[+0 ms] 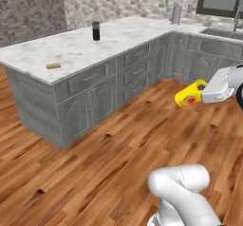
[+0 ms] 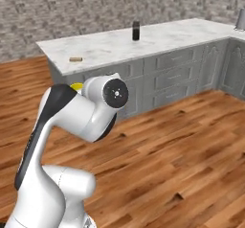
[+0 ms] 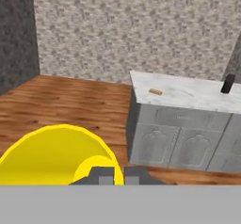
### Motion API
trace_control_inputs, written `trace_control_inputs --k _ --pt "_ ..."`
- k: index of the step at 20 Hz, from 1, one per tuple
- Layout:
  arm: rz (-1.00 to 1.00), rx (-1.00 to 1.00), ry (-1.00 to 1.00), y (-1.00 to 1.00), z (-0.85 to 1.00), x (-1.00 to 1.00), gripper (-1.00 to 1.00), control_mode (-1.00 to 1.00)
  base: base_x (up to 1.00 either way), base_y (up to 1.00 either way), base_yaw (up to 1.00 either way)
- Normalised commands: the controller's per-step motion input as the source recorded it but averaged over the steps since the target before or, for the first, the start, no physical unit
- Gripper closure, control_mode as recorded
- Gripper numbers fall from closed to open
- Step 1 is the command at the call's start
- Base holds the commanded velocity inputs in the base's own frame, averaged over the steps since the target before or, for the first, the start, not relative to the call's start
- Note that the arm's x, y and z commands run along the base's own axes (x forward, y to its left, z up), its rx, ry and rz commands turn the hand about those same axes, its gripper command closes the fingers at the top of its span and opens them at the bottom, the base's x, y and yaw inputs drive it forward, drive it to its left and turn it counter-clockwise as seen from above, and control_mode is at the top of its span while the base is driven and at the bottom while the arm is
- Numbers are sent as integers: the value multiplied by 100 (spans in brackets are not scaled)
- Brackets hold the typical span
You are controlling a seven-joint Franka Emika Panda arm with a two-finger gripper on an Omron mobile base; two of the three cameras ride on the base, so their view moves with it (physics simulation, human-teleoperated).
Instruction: Open the cabinet directly in front. Then move the beer and the cup to the dining counter with the jar on it.
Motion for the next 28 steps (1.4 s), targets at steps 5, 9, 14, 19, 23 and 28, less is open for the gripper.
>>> trace_control_inputs --k 5,9,14,19,23,28 --pt "0 0 0 0 0 0 100 100 100 -26 23" --pt "0 0 0 0 0 0 100 100 100 -50 26" --pt "0 0 0 0 0 0 100 100 100 -79 20" --pt "0 0 0 0 0 0 100 100 100 -90 18" --pt "0 0 0 0 0 0 100 100 100 -94 16" --pt "0 0 0 0 0 0 100 100 100 -99 15"
